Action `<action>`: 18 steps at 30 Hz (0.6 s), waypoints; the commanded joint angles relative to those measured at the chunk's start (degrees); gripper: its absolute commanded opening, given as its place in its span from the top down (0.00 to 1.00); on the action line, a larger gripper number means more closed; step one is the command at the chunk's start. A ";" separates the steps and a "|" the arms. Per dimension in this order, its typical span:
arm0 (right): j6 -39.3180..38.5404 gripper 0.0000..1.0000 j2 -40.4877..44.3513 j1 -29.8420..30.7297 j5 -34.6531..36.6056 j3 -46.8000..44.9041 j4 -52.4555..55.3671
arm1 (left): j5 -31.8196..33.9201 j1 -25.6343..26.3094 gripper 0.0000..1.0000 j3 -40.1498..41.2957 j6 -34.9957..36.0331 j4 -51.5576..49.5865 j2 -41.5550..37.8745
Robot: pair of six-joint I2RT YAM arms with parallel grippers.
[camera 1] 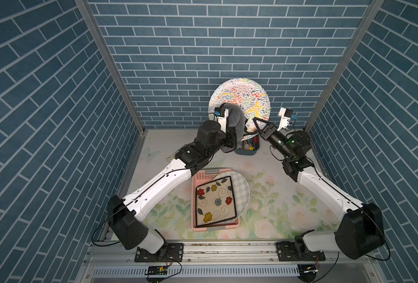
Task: Wipe the wet plate dry
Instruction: Wipe the plate with towel.
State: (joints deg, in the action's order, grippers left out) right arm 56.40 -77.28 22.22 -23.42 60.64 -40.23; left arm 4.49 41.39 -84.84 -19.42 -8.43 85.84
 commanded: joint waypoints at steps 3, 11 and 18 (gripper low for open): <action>0.81 1.00 6.62 9.86 -5.67 1.39 -15.11 | 6.52 -5.36 1.00 0.52 -3.65 -7.56 -1.80; -0.41 1.00 4.13 15.08 -4.25 0.63 -17.30 | -6.87 -4.37 1.00 -8.17 -3.36 -2.07 4.71; 9.49 1.00 9.66 0.42 -4.73 -7.30 -21.41 | 2.21 -7.80 1.00 -1.59 -7.20 -5.67 2.44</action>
State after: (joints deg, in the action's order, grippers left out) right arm 56.86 -74.08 26.06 -22.31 53.56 -43.48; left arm 2.92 38.06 -90.61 -23.94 -6.98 87.79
